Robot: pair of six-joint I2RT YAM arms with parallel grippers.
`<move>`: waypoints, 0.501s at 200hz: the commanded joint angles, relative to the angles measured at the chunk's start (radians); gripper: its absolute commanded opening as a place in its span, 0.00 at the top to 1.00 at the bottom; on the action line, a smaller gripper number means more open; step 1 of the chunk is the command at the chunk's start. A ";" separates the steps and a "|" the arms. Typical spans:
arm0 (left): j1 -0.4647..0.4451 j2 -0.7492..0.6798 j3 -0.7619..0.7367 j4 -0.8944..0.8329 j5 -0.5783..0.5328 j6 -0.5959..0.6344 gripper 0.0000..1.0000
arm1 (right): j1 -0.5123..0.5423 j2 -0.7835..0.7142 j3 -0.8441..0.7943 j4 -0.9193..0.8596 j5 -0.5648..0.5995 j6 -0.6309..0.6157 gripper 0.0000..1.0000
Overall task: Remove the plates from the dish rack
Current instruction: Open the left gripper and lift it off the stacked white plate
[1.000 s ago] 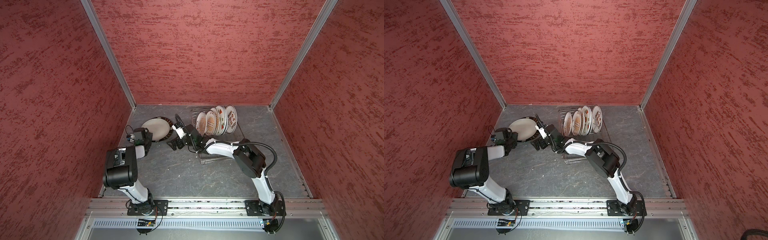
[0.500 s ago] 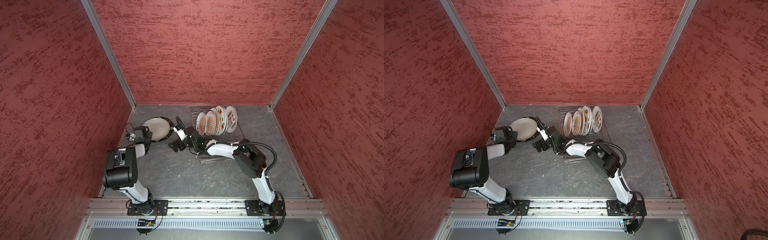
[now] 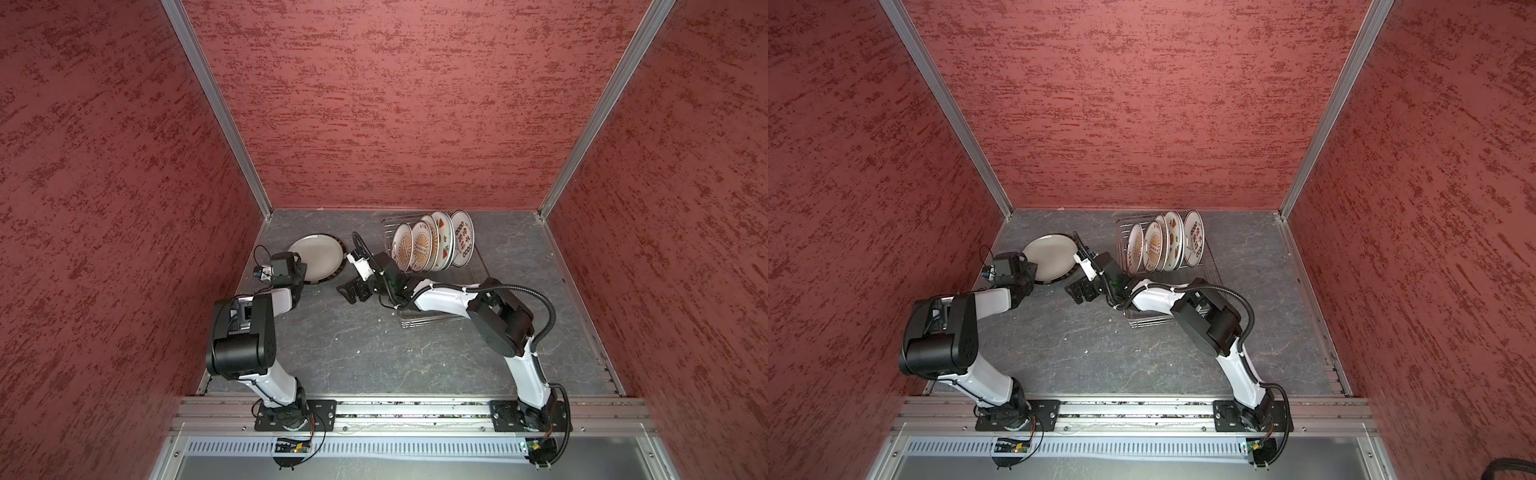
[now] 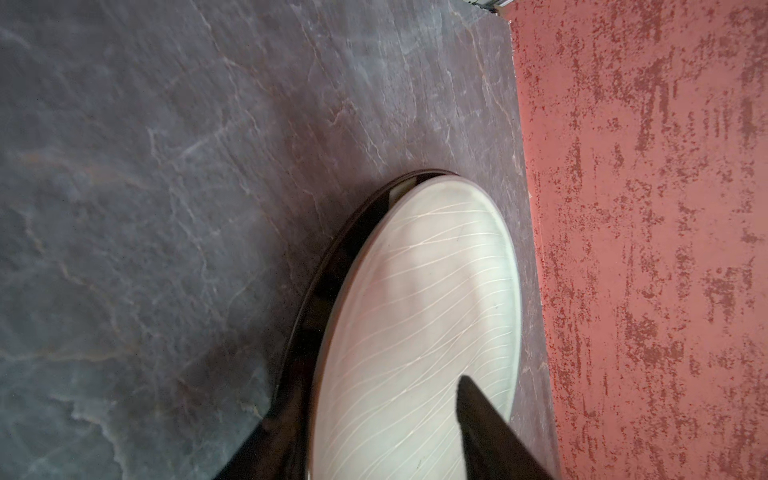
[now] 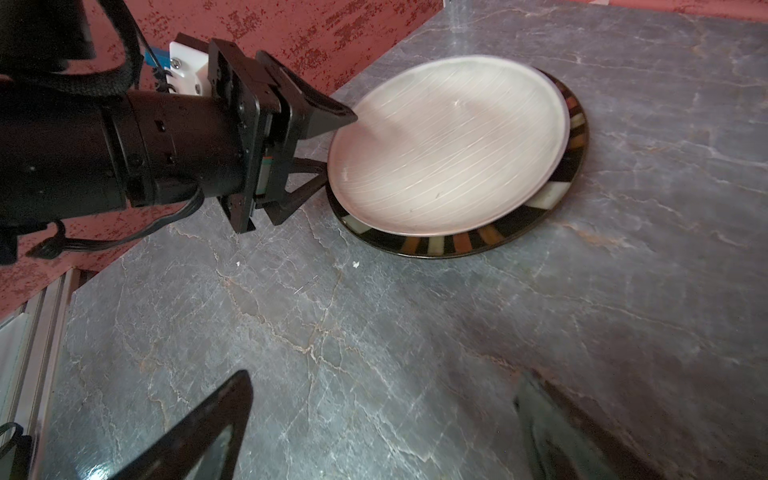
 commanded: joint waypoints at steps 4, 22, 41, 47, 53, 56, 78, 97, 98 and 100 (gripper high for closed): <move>0.005 -0.023 -0.013 0.037 -0.017 0.013 0.27 | 0.002 -0.046 -0.009 0.034 0.018 -0.018 0.01; 0.010 -0.052 -0.030 0.045 -0.017 0.014 0.25 | 0.002 -0.047 -0.011 0.038 0.019 -0.018 0.01; 0.012 -0.086 -0.041 0.039 -0.014 0.015 0.25 | 0.002 -0.047 -0.013 0.039 0.019 -0.019 0.01; 0.012 -0.101 -0.048 0.038 -0.013 0.014 0.25 | 0.002 -0.048 -0.014 0.040 0.017 -0.018 0.01; 0.012 -0.116 -0.059 0.041 -0.013 0.013 0.25 | 0.002 -0.051 -0.015 0.043 0.016 -0.018 0.01; 0.012 -0.125 -0.064 0.041 -0.013 0.014 0.25 | 0.002 -0.051 -0.015 0.044 0.015 -0.018 0.01; 0.009 -0.201 -0.110 0.043 -0.035 0.013 0.25 | 0.002 -0.062 -0.019 0.045 -0.005 -0.023 0.01; 0.016 -0.271 -0.166 0.075 -0.021 0.018 0.17 | 0.009 -0.081 -0.016 0.005 -0.050 -0.050 0.01; 0.017 -0.274 -0.168 0.076 -0.019 0.019 0.17 | 0.008 -0.083 -0.017 0.004 -0.050 -0.051 0.01; 0.017 -0.282 -0.174 0.078 -0.017 0.020 0.16 | 0.010 -0.087 -0.020 0.003 -0.048 -0.054 0.01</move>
